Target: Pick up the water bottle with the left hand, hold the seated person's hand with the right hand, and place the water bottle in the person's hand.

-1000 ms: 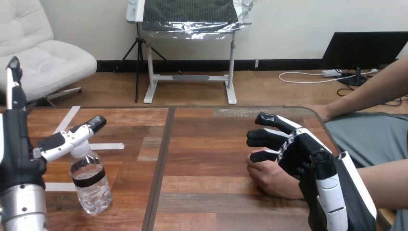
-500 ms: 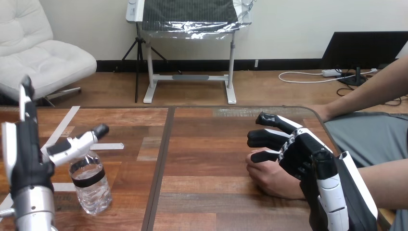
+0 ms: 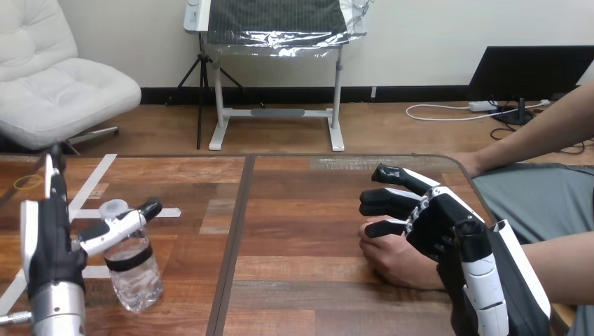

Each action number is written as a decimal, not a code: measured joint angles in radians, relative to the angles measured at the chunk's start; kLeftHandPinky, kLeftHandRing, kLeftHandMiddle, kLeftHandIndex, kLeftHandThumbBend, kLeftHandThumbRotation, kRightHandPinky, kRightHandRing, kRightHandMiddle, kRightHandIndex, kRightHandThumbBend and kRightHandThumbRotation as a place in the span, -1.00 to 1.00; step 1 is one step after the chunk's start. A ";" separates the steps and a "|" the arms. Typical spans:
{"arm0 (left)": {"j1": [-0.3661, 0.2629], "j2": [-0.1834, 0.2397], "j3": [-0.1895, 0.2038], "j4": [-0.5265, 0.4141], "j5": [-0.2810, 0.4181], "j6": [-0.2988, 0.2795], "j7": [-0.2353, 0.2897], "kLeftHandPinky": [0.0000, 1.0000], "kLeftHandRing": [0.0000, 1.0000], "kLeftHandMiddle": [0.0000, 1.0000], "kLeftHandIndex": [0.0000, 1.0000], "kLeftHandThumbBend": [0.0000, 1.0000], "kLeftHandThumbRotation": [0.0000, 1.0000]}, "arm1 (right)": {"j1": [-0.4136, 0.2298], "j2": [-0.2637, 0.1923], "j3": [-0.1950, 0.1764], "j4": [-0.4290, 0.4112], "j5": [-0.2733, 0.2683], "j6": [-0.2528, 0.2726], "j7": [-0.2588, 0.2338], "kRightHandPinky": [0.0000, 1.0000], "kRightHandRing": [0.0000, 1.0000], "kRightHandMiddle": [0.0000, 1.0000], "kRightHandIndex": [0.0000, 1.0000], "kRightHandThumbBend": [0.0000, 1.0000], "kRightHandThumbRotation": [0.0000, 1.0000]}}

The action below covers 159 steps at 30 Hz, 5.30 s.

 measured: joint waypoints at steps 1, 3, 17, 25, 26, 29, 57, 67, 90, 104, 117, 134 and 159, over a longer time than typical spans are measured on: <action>-0.005 0.001 0.000 0.015 -0.004 -0.004 -0.002 0.94 1.00 1.00 1.00 0.98 -0.73 | 0.000 0.000 -0.001 0.000 0.000 0.000 0.000 0.29 0.47 0.48 0.59 0.29 1.00; -0.014 0.004 0.001 0.039 -0.010 -0.008 -0.006 0.95 1.00 1.00 1.00 0.96 -0.71 | 0.000 0.000 -0.002 0.000 0.000 0.001 0.000 0.29 0.47 0.48 0.59 0.28 1.00; -0.071 0.017 -0.001 0.184 -0.044 -0.061 -0.047 1.00 1.00 1.00 1.00 0.90 -0.61 | 0.000 0.000 -0.003 0.000 0.000 0.003 0.003 0.28 0.46 0.48 0.60 0.28 1.00; -0.100 0.018 -0.001 0.239 -0.047 -0.068 -0.048 1.00 1.00 1.00 1.00 0.89 -0.58 | 0.000 0.000 -0.004 -0.001 0.000 0.011 0.004 0.29 0.46 0.48 0.60 0.28 1.00; -0.102 0.018 -0.001 0.245 -0.049 -0.069 -0.048 1.00 1.00 1.00 1.00 0.89 -0.57 | 0.000 0.000 -0.004 -0.001 0.000 0.012 0.004 0.29 0.46 0.48 0.60 0.28 1.00; -0.107 0.018 -0.001 0.256 -0.056 -0.070 -0.051 1.00 1.00 1.00 1.00 0.88 -0.57 | 0.000 0.000 -0.004 -0.001 0.000 0.012 0.004 0.29 0.46 0.47 0.61 0.27 1.00; -0.126 0.014 0.001 0.316 -0.170 -0.071 -0.105 1.00 1.00 1.00 1.00 0.85 -0.55 | 0.000 0.000 -0.004 -0.002 -0.002 0.014 0.005 0.30 0.47 0.48 0.61 0.27 1.00; -0.135 0.011 0.002 0.316 -0.205 -0.046 -0.119 0.99 0.98 0.97 1.00 0.83 -0.58 | 0.000 0.000 -0.004 -0.002 -0.002 0.015 0.005 0.29 0.47 0.49 0.61 0.26 1.00; -0.146 0.008 0.000 0.270 -0.224 0.097 -0.128 0.92 0.94 0.93 0.94 0.73 -0.73 | 0.000 0.001 -0.004 -0.003 -0.003 0.016 0.004 0.28 0.46 0.49 0.60 0.27 1.00; -0.147 0.007 -0.004 0.234 -0.232 0.161 -0.131 0.80 0.86 0.86 0.86 0.77 -0.76 | 0.000 0.001 -0.004 -0.003 -0.003 0.016 0.004 0.28 0.46 0.49 0.60 0.26 1.00; -0.147 0.010 -0.032 0.178 -0.196 0.239 -0.123 0.68 0.78 0.79 0.78 0.69 -0.85 | 0.000 0.001 -0.004 -0.003 -0.003 0.016 0.004 0.29 0.46 0.48 0.60 0.27 1.00; -0.146 0.001 -0.052 0.153 -0.156 0.255 -0.079 0.06 0.22 0.29 0.32 0.58 -1.00 | 0.000 0.001 -0.006 -0.003 -0.003 0.016 0.004 0.29 0.46 0.49 0.60 0.27 1.00; -0.144 -0.009 -0.084 0.153 -0.079 0.194 0.039 -0.36 -0.27 -0.15 -0.10 0.23 -1.00 | -0.001 0.000 -0.007 -0.003 -0.002 0.016 0.005 0.30 0.48 0.49 0.62 0.25 1.00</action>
